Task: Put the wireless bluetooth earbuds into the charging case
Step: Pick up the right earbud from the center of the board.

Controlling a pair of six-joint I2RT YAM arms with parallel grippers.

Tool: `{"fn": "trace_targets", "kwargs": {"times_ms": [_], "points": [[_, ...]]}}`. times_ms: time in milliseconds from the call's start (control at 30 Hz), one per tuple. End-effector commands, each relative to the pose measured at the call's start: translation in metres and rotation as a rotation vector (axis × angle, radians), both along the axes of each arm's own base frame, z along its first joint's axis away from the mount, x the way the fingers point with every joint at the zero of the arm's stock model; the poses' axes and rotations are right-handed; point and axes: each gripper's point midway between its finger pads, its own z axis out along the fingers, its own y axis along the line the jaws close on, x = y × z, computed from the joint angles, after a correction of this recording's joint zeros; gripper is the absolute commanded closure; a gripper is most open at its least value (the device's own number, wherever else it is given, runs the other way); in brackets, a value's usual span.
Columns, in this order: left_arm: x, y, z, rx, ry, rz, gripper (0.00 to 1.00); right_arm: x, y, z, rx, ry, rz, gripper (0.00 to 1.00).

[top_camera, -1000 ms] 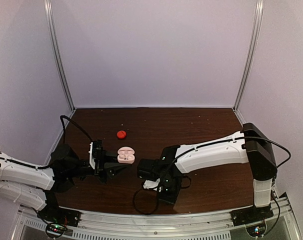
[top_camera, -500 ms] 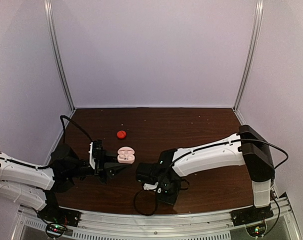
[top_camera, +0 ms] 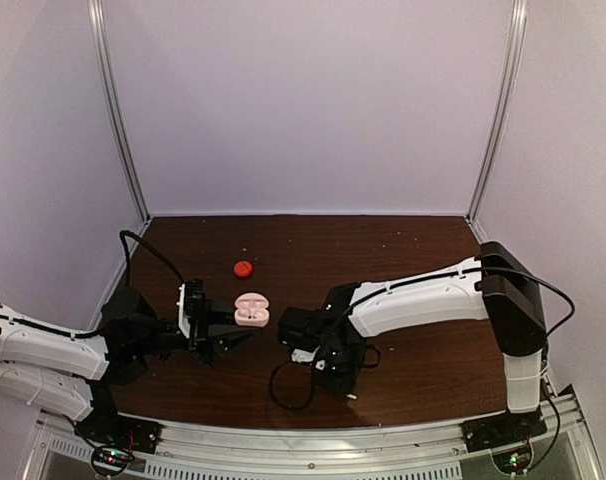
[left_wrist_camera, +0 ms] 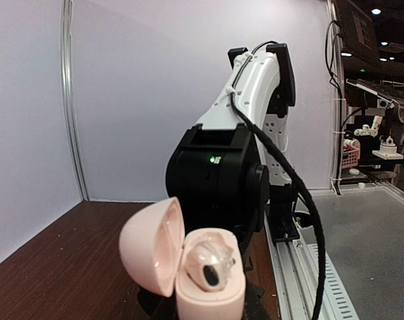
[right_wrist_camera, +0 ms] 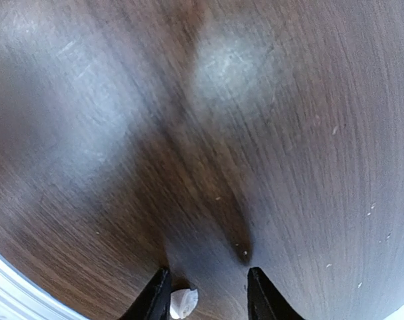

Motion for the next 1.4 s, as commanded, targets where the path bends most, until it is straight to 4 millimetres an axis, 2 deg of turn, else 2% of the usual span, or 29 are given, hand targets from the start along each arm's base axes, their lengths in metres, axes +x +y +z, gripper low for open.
{"fn": "trace_targets", "kwargs": {"times_ms": [0,267,733,1367], "points": [[-0.001,0.002,0.01,-0.034,-0.026,0.005,1.0,-0.008,0.0,0.007,0.021,0.034,-0.016,0.6],[-0.001,0.0,0.01,-0.032,-0.027,0.002,1.0,-0.019,-0.009,0.0,-0.008,0.068,-0.008,0.64],[0.0,-0.001,0.01,-0.034,-0.028,-0.002,1.0,-0.022,-0.017,-0.003,-0.037,0.073,-0.006,0.7],[-0.001,0.0,0.01,-0.039,-0.021,-0.002,1.0,-0.022,-0.016,0.001,-0.016,0.06,-0.01,0.92]]}}
